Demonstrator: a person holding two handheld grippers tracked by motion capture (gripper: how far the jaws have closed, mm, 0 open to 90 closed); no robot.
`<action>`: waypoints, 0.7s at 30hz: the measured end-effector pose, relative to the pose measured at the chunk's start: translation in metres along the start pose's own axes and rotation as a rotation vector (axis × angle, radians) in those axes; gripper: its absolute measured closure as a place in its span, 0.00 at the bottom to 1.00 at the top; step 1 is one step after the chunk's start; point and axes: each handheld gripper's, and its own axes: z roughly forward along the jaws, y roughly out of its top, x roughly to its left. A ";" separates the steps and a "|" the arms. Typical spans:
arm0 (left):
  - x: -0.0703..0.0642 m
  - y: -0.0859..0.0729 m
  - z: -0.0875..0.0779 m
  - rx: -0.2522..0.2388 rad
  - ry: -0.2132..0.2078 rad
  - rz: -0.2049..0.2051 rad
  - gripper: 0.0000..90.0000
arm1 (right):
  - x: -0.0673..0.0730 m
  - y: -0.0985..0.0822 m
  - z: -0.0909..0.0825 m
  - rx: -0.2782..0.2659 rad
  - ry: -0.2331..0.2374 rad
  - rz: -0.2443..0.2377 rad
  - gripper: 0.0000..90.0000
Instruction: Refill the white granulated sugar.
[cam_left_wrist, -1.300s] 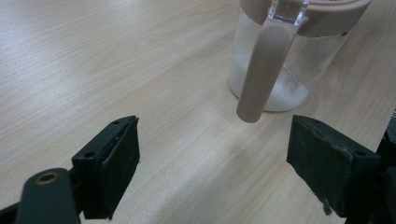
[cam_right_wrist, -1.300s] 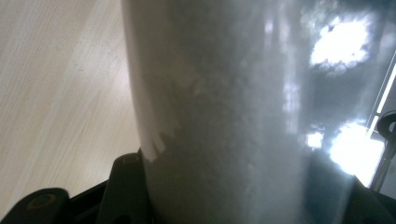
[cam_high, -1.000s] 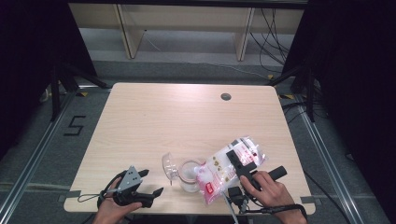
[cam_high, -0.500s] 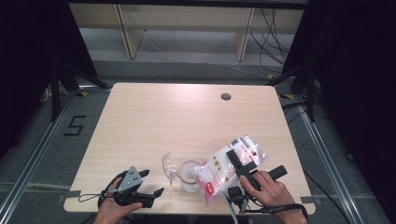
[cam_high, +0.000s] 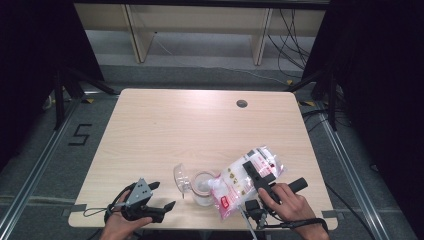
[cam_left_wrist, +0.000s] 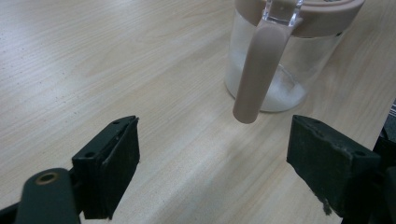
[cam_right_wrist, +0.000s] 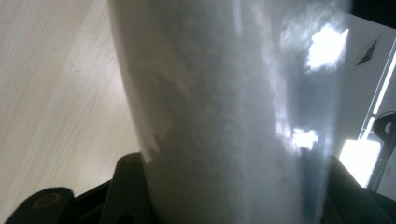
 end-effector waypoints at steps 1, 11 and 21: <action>0.000 0.000 0.000 0.000 0.000 -0.003 0.19 | 0.000 0.000 0.000 0.000 0.001 0.003 0.61; 0.000 0.000 0.000 0.002 0.001 0.001 0.19 | 0.000 0.006 -0.003 -0.007 0.001 0.060 0.62; 0.000 0.000 0.000 0.001 0.001 -0.003 0.19 | -0.002 0.008 -0.002 -0.016 0.009 0.043 0.63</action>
